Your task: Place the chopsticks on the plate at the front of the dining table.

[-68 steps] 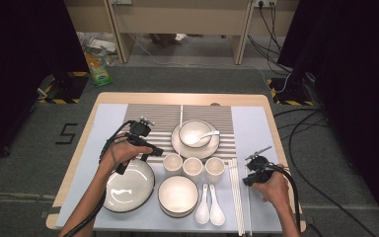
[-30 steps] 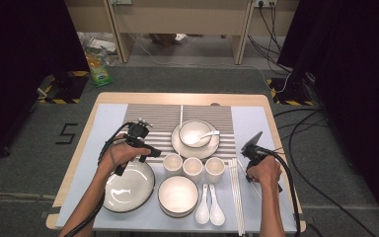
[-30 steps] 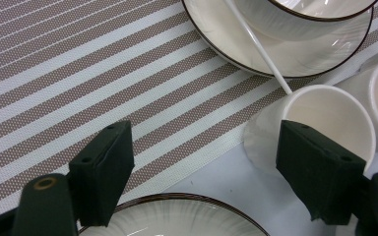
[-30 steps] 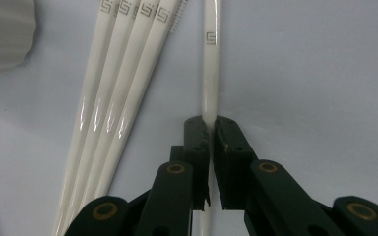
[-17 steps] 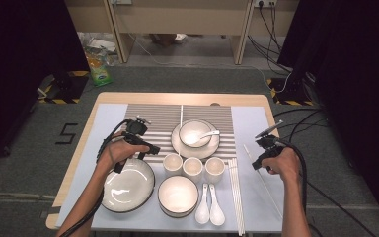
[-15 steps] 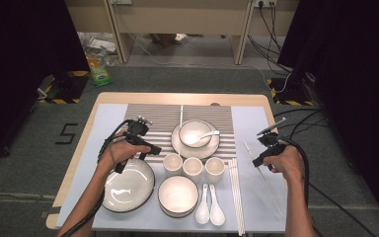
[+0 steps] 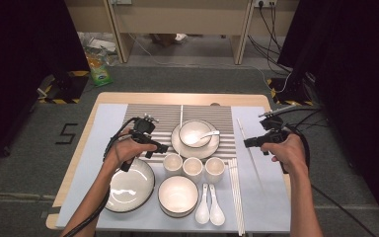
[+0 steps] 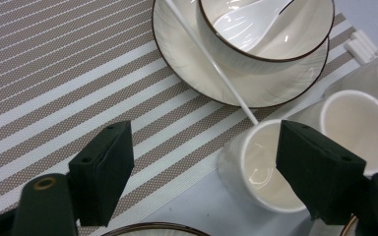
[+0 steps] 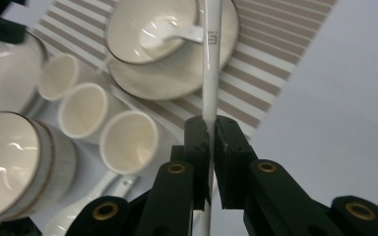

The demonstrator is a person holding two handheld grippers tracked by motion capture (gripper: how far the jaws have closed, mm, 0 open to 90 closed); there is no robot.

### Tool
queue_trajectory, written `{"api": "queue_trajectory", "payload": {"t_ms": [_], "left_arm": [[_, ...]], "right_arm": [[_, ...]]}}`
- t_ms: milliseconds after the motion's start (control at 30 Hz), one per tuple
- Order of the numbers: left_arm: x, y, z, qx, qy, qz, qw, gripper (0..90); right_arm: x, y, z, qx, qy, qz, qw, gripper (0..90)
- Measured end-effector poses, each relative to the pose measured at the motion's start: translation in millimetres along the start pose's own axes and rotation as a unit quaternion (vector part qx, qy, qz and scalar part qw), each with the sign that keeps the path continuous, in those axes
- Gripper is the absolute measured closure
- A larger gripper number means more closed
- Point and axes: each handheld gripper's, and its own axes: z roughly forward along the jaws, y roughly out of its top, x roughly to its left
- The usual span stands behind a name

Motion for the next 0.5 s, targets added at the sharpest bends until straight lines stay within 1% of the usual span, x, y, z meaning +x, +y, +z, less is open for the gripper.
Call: {"api": "queue_trajectory", "payload": {"t_ms": [100, 200, 267, 300, 367, 400, 467, 500], "left_arm": [[-4.3, 1.9, 0.5, -0.006, -0.006, 0.002, 1.0000, 21.7], [-9.0, 3.9, 0.0, -0.008, -0.015, 0.009, 0.9998, 21.6], [-12.5, 5.6, -0.6, -0.015, -0.025, 0.007, 0.9996, 21.5], [-14.4, 6.1, -0.4, -0.018, -0.024, 0.005, 0.9995, 21.1], [-20.0, 8.5, 0.3, -0.019, -0.031, 0.012, 0.9993, 20.8], [-23.0, 10.2, 0.3, -0.022, -0.038, 0.014, 0.9989, 20.8], [-28.8, 13.0, -0.4, -0.031, -0.049, 0.014, 0.9982, 20.6], [-31.8, 14.1, -0.9, -0.033, -0.052, 0.018, 0.9979, 20.2]], "right_arm": [[11.6, 10.1, 2.1, -0.029, 0.020, -0.010, 0.9993, 84.5], [25.4, 19.1, 6.6, -0.038, 0.035, -0.021, 0.9984, 84.5], [33.2, 24.9, 9.8, -0.052, 0.049, -0.025, 0.9972, 84.5], [37.9, 28.1, 12.2, -0.056, 0.057, -0.028, 0.9964, 84.5], [43.9, 32.4, 16.8, -0.060, 0.058, -0.030, 0.9961, 84.4], [47.1, 35.1, 19.7, -0.061, 0.060, -0.031, 0.9959, 84.4], [53.1, 39.5, 26.4, -0.070, 0.073, -0.029, 0.9945, 84.4], [56.2, 41.3, 29.7, -0.070, 0.076, -0.030, 0.9941, 84.4]]}}
